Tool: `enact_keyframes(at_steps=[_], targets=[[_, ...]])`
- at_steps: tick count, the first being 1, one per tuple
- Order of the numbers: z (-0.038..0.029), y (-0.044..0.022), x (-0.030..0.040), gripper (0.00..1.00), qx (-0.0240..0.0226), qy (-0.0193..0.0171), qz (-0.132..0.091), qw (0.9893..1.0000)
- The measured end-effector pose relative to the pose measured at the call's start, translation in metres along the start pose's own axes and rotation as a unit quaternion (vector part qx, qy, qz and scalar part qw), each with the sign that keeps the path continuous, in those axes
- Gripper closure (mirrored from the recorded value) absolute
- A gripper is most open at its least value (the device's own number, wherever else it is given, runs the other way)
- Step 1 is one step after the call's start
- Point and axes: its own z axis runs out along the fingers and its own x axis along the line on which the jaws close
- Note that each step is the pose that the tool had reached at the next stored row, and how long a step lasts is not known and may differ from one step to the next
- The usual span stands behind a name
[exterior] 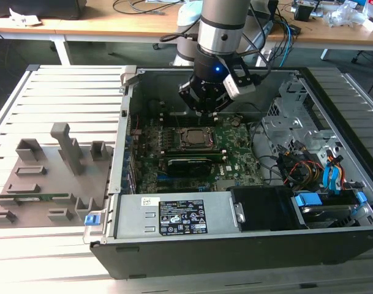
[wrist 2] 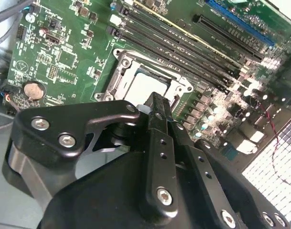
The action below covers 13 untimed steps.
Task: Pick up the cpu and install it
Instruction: 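Install the first cpu locking lever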
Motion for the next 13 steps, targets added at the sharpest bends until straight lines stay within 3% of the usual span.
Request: enact_keyframes(at_steps=[1, 2, 4, 6, 9, 10, 11, 12, 13], targets=[[0.0000, 0.0001, 0.0000, 0.89, -0.0038, -0.0004, -0.006, 1.0000], [0.0000, 0.0000, 0.0000, 0.89, -0.0131, -0.0003, -0.008, 0.9999], [0.0000, 0.0000, 0.0000, 0.89, -0.0361, -0.0001, -0.012, 0.9993], [0.0000, 0.0000, 0.0000, 0.89, -0.0517, -0.0002, -0.023, 0.9984], [0.0000, 0.0000, 0.0000, 0.89, -0.0516, -0.0002, -0.026, 0.9983], [0.0000, 0.0000, 0.0000, 0.89, -0.0514, -0.0073, -0.026, 0.9983], [0.0002, 0.0000, 0.0002, 0.89, -0.0511, -0.0273, -0.026, 0.9980], [0.0003, 0.0000, 0.0003, 0.89, -0.0511, -0.0370, -0.025, 0.9977], [0.0004, 0.0001, 0.0003, 0.89, -0.0513, -0.0383, -0.026, 0.9976]])
